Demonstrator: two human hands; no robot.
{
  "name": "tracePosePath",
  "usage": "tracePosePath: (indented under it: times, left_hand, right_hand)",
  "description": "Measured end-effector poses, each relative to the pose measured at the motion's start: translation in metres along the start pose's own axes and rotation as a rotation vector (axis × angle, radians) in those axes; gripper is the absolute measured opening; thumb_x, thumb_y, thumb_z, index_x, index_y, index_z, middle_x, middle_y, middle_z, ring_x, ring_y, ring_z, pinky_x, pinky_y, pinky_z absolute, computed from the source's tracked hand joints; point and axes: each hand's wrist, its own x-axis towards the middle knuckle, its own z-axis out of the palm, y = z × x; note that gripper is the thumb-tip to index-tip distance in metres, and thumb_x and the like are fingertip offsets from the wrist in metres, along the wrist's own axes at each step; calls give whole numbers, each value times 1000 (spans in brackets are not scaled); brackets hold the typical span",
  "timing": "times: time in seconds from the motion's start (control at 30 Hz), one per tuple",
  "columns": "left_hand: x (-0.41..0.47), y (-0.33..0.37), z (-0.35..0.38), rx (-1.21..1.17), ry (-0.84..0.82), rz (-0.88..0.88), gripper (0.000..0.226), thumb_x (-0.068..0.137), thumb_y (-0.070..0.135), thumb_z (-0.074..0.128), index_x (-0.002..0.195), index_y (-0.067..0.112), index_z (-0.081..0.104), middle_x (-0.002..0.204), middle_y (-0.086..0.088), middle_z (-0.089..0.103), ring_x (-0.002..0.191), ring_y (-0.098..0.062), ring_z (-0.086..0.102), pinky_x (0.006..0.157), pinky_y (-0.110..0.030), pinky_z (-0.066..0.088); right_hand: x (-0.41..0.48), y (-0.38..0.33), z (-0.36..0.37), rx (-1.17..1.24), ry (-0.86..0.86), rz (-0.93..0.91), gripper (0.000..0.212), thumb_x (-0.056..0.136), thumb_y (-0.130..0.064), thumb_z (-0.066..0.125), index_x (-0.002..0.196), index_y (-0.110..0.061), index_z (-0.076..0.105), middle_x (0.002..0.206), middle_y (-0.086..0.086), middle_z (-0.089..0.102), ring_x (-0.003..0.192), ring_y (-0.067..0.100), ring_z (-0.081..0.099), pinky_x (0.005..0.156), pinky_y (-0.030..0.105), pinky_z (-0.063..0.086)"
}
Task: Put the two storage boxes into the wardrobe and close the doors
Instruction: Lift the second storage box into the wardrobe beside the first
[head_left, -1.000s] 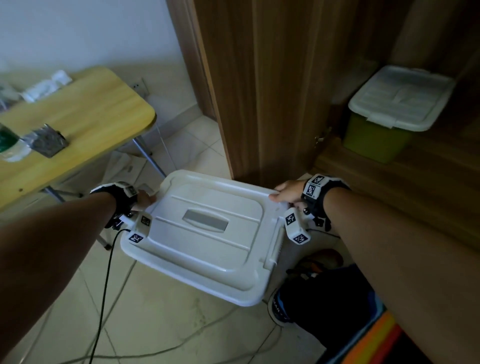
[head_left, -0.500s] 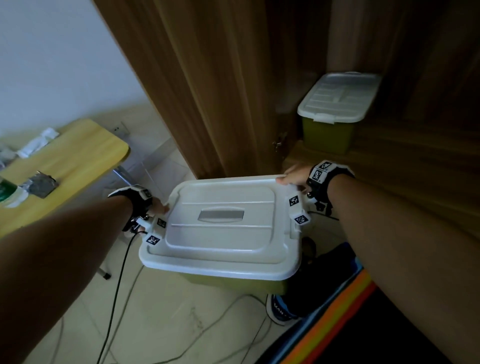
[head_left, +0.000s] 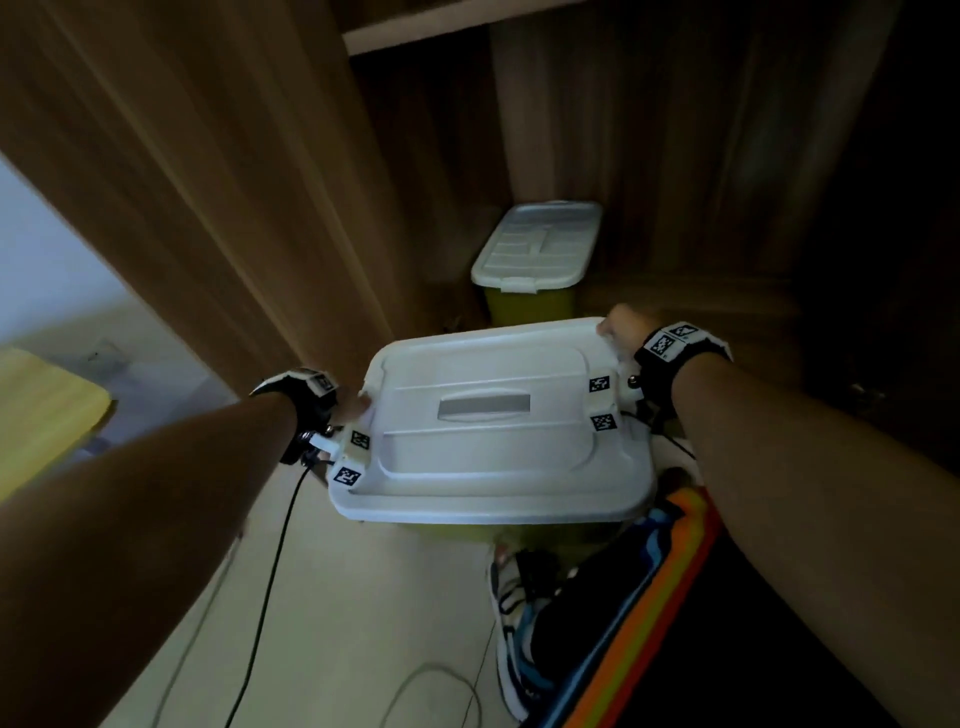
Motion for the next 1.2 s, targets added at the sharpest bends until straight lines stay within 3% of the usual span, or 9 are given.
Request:
tracePosePath:
  times: [0.2,0.4,0.53,0.67,0.77,0.83,1.0,1.13,1.2]
  left_hand:
    - [34,122,-9,-151,-50,130,70,101,62,32,133,4,54,127,-20,61,124,-41,58,107,-53,46]
    - [58,228,-2,-120,144,305,65,104,54,34,118,-2,65,112,-23,68,101,-40,68,79,-44,56]
    - [80,267,9,-67,127,269,65,98,63,36,75,8,64,71,-11,72,59,-28,69,56,-31,56]
    - [109,297,45,-118,45,326,59,97,55,38,65,14,64,69,-16,70,58,-29,65,58,-33,54]
    - [147,318,90,-105,3,397,45,105,37,37,90,11,70,107,-27,70,90,-37,67,91,-47,53]
    - [171,330,111,-86,-57,370,38,107,32,36,87,17,64,114,-22,67,103,-34,63,103,-47,47]
    - [203,362,120,-30,0,488,50,97,64,36,111,28,68,115,-9,68,105,-34,65,96,-46,51]
    - [217,381,128,24,58,581,51,100,58,32,139,36,53,137,-7,62,115,-33,61,90,-38,41]
    - [224,384,131,64,61,617,52,100,56,31,146,36,46,146,-4,55,125,-32,57,100,-42,42]
  right_hand:
    - [27,19,-114,108,144,-42,41,95,-10,61,134,3,59,133,24,61,116,35,61,102,39,49]
    - [34,37,-195,254,235,3,17,89,-2,67,104,-4,72,120,27,69,108,42,68,98,65,50]
    - [50,49,-223,280,281,27,24,93,-1,63,115,8,67,112,30,68,103,45,67,89,57,53]
    - [71,81,-232,300,272,73,33,98,-2,58,126,15,56,100,24,56,90,36,53,78,47,41]
    - [91,121,-229,299,278,155,28,98,-4,59,124,7,61,100,21,57,90,34,52,79,46,42]
    - [101,138,-227,273,257,208,24,98,-4,60,121,-2,65,107,22,65,90,33,61,79,43,52]
    - [130,147,-234,237,259,243,26,100,-5,59,125,-3,62,111,21,65,95,34,62,85,49,53]
    - [152,159,-234,222,237,286,26,100,-6,58,126,-3,61,116,26,63,98,35,60,85,51,52]
    - [167,166,-233,189,256,307,22,100,-7,59,122,-9,62,112,23,62,97,36,60,87,52,53]
